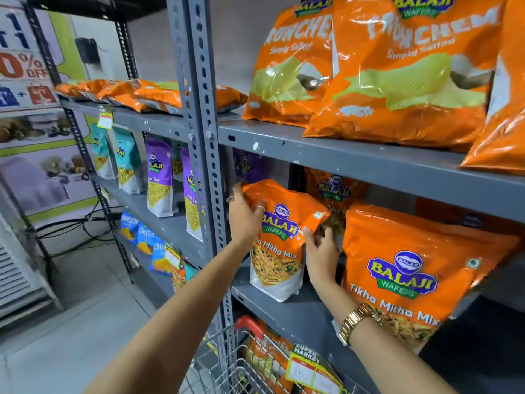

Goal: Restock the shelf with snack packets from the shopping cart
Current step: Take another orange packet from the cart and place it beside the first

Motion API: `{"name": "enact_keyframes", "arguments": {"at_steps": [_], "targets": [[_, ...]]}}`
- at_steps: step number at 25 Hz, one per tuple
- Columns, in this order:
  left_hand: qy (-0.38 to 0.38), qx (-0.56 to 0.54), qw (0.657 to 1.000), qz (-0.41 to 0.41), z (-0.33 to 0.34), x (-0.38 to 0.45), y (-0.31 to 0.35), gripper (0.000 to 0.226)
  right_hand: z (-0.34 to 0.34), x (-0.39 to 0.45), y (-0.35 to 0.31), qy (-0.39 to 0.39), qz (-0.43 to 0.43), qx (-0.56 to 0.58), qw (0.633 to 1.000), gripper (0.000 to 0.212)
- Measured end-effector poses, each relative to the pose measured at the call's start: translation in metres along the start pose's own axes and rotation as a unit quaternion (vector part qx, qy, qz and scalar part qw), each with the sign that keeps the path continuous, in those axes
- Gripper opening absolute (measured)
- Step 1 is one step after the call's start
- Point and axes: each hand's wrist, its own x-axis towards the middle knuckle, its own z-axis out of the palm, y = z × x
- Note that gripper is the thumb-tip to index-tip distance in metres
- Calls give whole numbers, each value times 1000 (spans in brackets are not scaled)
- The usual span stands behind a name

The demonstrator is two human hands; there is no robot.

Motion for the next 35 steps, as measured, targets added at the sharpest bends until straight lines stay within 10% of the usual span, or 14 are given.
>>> {"name": "enact_keyframes", "arguments": {"at_steps": [12,27,32,35], "targets": [[-211,-174,920,-281,15,-55,-86,69,21,-41,82,-139,31,-37,989,60],[-260,-115,931,-230,43,-94,-150,95,-4,-61,89,-90,63,-35,993,53],[-282,-113,934,-188,24,-103,-106,58,-4,-68,91,-74,59,-33,995,49],[-275,-104,931,-214,25,-102,-107,75,-7,-67,92,-87,66,-41,993,52]]}}
